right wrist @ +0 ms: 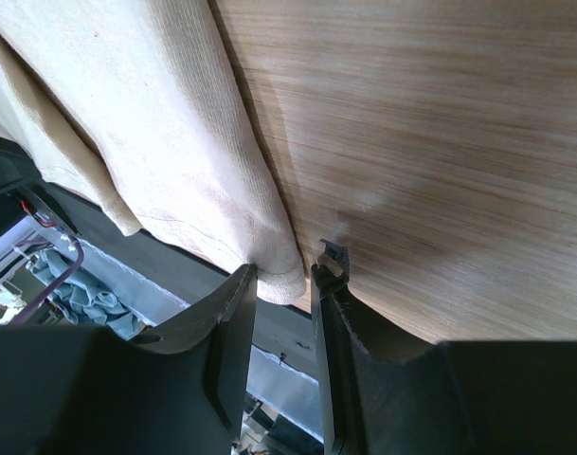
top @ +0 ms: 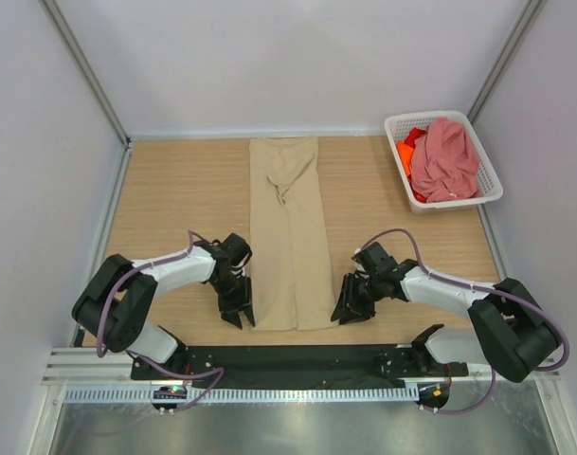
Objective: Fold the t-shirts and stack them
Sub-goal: Fold the tshirt
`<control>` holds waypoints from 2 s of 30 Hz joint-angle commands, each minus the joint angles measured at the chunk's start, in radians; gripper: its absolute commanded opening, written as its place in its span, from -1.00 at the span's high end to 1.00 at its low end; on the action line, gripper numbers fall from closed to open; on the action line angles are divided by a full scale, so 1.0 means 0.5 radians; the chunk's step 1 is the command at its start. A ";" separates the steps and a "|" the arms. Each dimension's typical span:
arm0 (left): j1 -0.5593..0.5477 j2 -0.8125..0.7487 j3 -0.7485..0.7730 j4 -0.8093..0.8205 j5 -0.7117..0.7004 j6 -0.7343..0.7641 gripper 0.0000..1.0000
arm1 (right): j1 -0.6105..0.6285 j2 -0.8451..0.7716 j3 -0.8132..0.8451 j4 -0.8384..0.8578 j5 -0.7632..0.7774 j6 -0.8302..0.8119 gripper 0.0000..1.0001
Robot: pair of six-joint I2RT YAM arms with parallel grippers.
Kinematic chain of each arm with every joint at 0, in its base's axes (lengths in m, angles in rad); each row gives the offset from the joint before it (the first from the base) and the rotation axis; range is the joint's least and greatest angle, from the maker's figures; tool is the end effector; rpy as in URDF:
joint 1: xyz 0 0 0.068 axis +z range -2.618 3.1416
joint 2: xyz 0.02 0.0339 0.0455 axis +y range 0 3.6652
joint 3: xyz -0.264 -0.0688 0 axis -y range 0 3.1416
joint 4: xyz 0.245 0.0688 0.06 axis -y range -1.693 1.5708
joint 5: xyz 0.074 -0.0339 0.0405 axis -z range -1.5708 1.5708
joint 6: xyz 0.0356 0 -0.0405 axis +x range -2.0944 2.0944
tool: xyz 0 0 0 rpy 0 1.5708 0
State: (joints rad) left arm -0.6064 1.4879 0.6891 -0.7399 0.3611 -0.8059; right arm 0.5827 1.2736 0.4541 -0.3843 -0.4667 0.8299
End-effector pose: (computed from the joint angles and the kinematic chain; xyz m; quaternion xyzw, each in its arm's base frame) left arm 0.1699 -0.1331 0.1357 0.0951 -0.9790 0.1469 0.1045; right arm 0.1513 0.1189 0.1291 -0.0761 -0.9545 -0.2882 0.0125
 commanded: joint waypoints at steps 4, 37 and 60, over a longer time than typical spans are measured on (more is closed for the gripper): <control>-0.011 0.071 -0.050 0.148 0.082 -0.036 0.22 | 0.004 -0.004 -0.025 0.011 0.145 -0.021 0.25; -0.002 0.064 0.165 -0.045 -0.173 0.062 -0.01 | 0.010 0.119 0.092 -0.075 0.320 -0.172 0.21; 0.001 0.242 0.076 0.286 -0.013 0.016 0.70 | 0.007 0.349 -0.003 0.237 0.099 -0.129 0.21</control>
State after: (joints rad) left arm -0.6071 1.5864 0.7471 -0.6880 0.4095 -0.8059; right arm 0.5831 1.4014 0.5194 -0.3107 -0.5220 0.7658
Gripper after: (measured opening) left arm 0.177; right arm 0.401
